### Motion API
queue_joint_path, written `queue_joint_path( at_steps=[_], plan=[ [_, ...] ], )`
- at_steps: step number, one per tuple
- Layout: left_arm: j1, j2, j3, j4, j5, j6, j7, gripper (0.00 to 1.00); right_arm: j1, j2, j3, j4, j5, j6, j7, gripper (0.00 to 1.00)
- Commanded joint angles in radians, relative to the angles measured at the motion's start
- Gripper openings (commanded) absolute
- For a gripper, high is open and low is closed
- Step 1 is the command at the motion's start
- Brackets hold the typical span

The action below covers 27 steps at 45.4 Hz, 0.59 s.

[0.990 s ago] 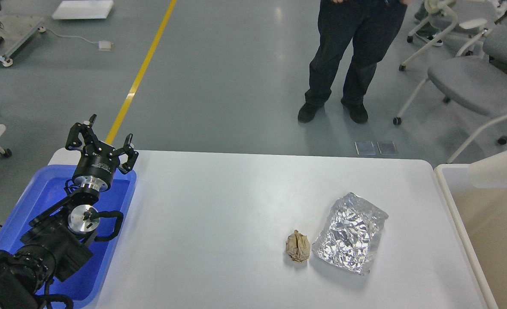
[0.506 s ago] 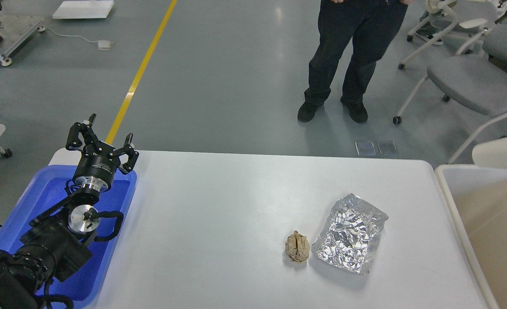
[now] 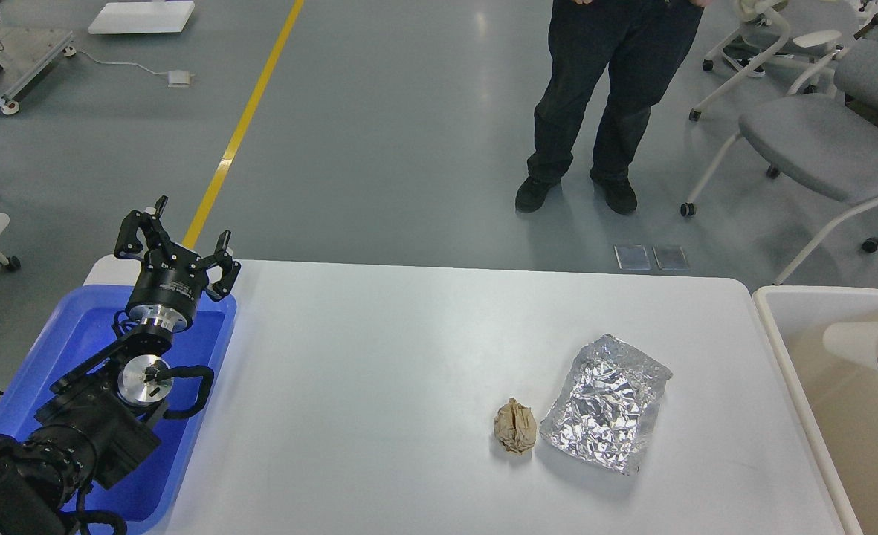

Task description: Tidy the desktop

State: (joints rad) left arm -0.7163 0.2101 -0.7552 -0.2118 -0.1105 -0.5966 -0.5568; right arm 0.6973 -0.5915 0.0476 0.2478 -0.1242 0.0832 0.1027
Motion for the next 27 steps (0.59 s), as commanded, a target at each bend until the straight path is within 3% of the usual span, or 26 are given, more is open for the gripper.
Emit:
queue_joint_path(
  at_steps=[1, 5, 20, 21, 24, 27],
  plan=[
    [0.0, 0.0, 0.0, 0.0, 0.0, 0.0, 0.0, 1.0, -0.032, 0.098, 0.02, -0.064, 0.248, -0.092, -0.123, 0.0],
    [0.0, 0.0, 0.0, 0.0, 0.0, 0.0, 0.0, 1.0, -0.035, 0.111, 0.031, -0.064, 0.282, -0.115, -0.149, 0.0],
    [0.0, 0.002, 0.0, 0.0, 0.0, 0.001, 0.0, 1.0, -0.064, 0.118, 0.067, -0.064, 0.294, -0.164, -0.153, 0.0],
    [0.0, 0.0, 0.0, 0.0, 0.0, 0.001, 0.0, 1.0, -0.064, 0.118, 0.067, -0.064, 0.294, -0.164, -0.153, 0.04],
    [0.0, 0.0, 0.0, 0.0, 0.0, 0.001, 0.0, 1.0, -0.064, 0.114, 0.075, -0.065, 0.296, -0.164, -0.153, 0.63],
    [0.0, 0.0, 0.0, 0.0, 0.0, 0.001, 0.0, 1.0, -0.064, 0.108, 0.1, -0.065, 0.294, -0.163, -0.153, 0.8]
  ],
)
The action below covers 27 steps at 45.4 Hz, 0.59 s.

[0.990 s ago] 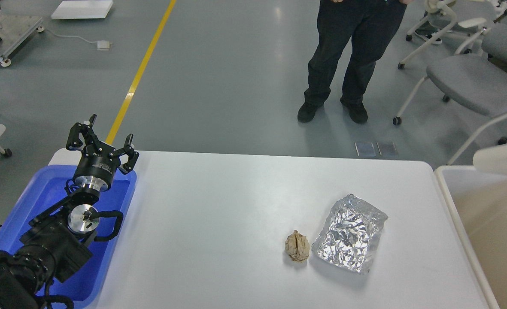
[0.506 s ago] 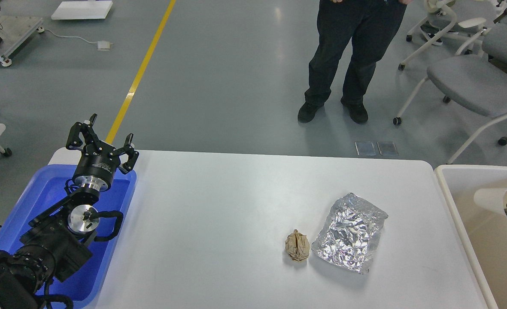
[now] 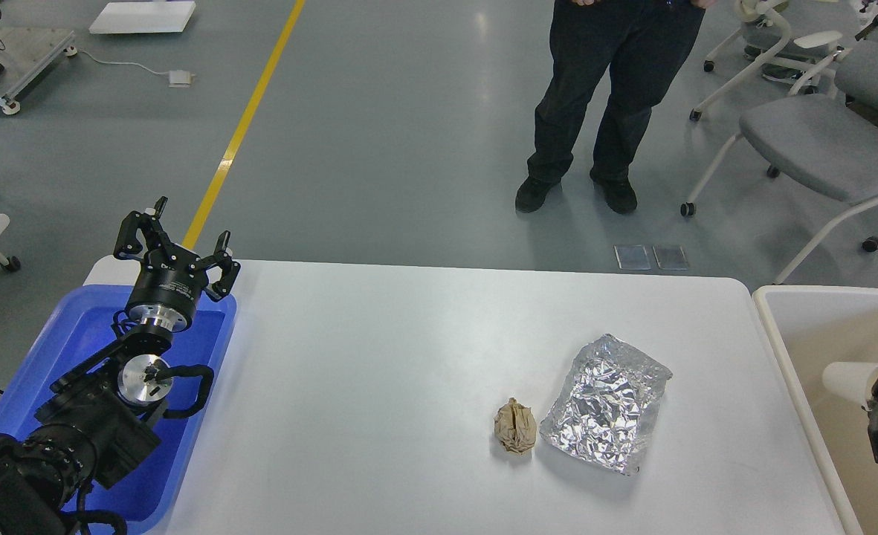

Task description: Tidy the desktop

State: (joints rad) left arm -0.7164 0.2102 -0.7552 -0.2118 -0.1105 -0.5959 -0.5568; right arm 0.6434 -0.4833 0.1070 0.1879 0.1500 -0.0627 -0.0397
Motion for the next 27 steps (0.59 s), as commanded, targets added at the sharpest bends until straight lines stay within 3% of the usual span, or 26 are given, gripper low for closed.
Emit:
queue_joint_path(
  at_steps=[1, 3, 27],
  plan=[
    [0.0, 0.0, 0.0, 0.0, 0.0, 0.001, 0.0, 1.0, -0.01, -0.001, 0.048, -0.005, 0.02, -0.017, -0.009, 0.89],
    [0.0, 0.0, -0.001, 0.0, 0.0, 0.001, 0.0, 1.0, -0.01, -0.005, 0.062, -0.005, 0.02, -0.017, -0.009, 0.97],
    [0.0, 0.0, 0.0, 0.0, 0.0, 0.001, 0.0, 1.0, 0.059, -0.028, 0.083, 0.007, 0.009, -0.005, -0.006, 1.0]
  ],
)
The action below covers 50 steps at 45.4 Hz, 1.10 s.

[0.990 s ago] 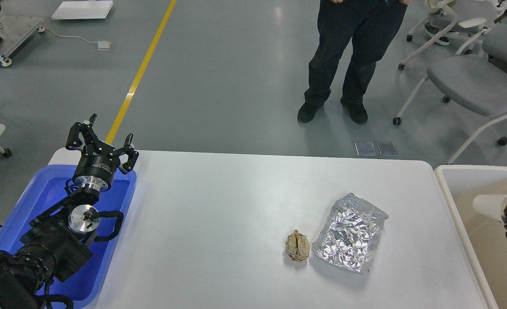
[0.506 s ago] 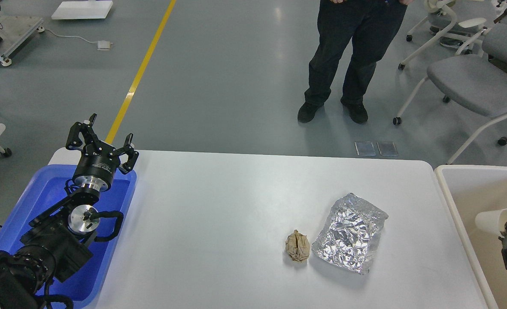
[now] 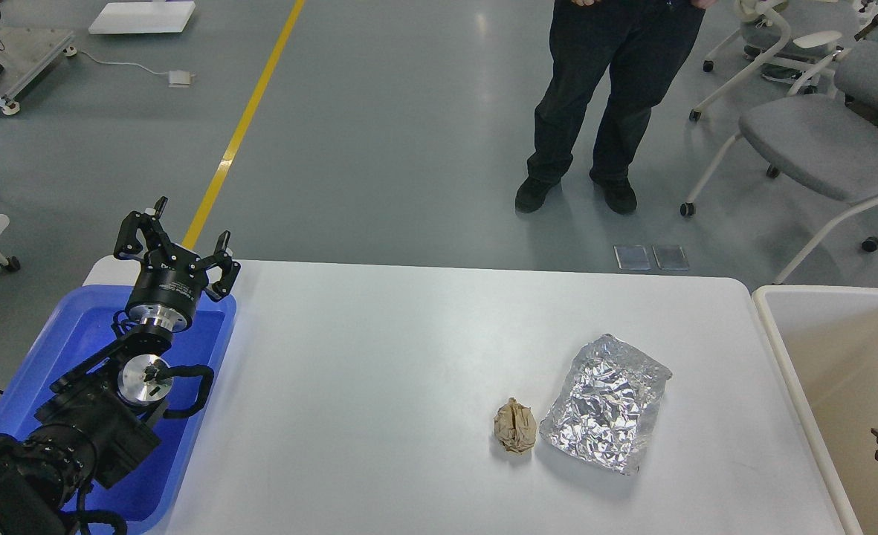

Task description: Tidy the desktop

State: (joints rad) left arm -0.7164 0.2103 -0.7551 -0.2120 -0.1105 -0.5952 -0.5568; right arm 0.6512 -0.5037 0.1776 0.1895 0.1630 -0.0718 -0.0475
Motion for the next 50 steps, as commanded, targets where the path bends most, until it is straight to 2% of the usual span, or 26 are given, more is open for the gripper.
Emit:
queue_joint_path(
  at_steps=[1, 8, 15, 21, 30, 40, 50],
  plan=[
    [0.0, 0.0, 0.0, 0.0, 0.0, 0.0, 0.0, 1.0, 0.062, -0.009, 0.013, 0.005, -0.003, 0.004, 0.001, 1.0],
    [0.0, 0.0, 0.0, 0.0, 0.0, 0.0, 0.0, 1.0, 0.131, -0.016, 0.075, 0.011, 0.006, 0.007, 0.011, 1.0],
    [0.0, 0.0, 0.0, 0.0, 0.0, 0.002, 0.0, 1.0, 0.202, -0.009, 0.295, 0.021, 0.007, 0.009, 0.014, 1.0],
    [0.0, 0.0, 0.0, 0.0, 0.0, 0.002, 0.0, 1.0, 0.229, -0.018, 0.473, 0.132, 0.007, 0.021, 0.014, 1.0],
    [0.0, 0.0, 0.0, 0.0, 0.0, 0.003, 0.0, 1.0, 0.248, -0.015, 0.635, 0.264, 0.009, 0.072, 0.012, 1.0],
    [0.0, 0.0, 0.0, 0.0, 0.0, 0.003, 0.0, 1.0, 0.255, 0.071, 0.731, 0.315, 0.162, 0.23, 0.006, 1.0],
    [0.0, 0.0, 0.0, 0.0, 0.0, 0.003, 0.0, 1.0, 0.208, 0.192, 0.732, 0.3, 0.178, 0.355, 0.012, 1.0]
  ],
)
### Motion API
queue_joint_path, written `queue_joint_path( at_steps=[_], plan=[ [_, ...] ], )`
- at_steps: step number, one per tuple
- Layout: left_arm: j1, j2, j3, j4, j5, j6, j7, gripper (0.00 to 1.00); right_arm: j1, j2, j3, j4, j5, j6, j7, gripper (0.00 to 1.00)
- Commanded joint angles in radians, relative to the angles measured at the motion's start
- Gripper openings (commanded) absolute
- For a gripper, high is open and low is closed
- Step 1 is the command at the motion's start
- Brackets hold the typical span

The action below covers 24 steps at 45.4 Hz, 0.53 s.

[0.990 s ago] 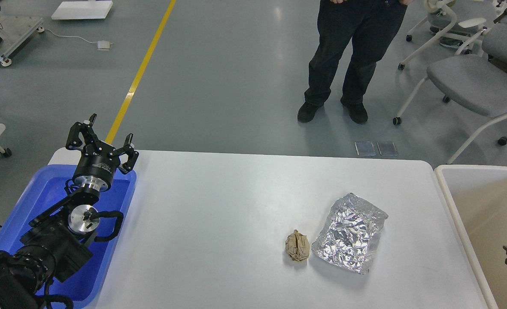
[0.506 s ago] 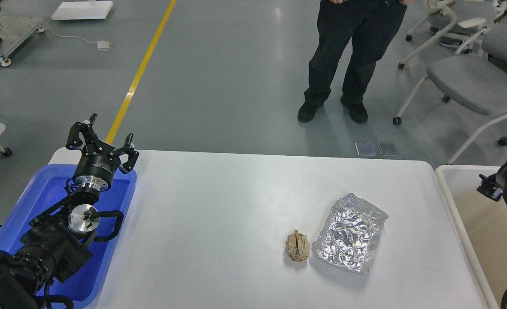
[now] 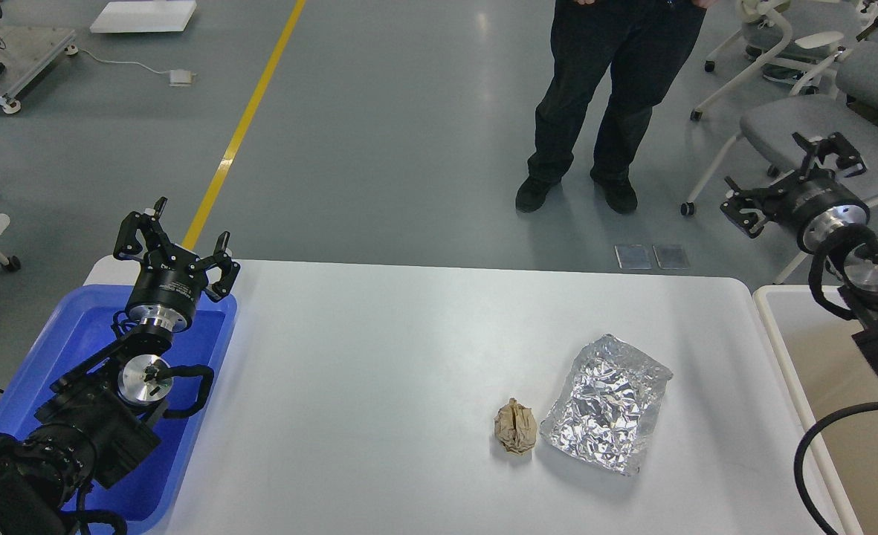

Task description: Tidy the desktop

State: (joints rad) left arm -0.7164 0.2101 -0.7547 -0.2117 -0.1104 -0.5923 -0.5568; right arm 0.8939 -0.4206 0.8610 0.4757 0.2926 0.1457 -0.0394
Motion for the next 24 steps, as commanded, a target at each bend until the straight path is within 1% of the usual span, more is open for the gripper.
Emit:
queue_joint_path(
  at_steps=[1, 5, 11, 24],
  plan=[
    [0.0, 0.0, 0.0, 0.0, 0.0, 0.0, 0.0, 1.0, -0.044, 0.121, 0.049, 0.014, 0.048, 0.153, 0.004, 1.0],
    [0.0, 0.0, 0.0, 0.0, 0.0, 0.0, 0.0, 1.0, -0.081, 0.174, 0.049, 0.014, 0.048, 0.206, 0.006, 1.0],
    [0.0, 0.0, 0.0, 0.0, 0.0, 0.0, 0.0, 1.0, -0.125, 0.232, 0.049, 0.015, 0.048, 0.218, 0.006, 1.0],
    [0.0, 0.0, 0.0, 0.0, 0.0, 0.0, 0.0, 1.0, -0.187, 0.252, 0.049, 0.015, 0.048, 0.256, 0.006, 1.0]
  ],
)
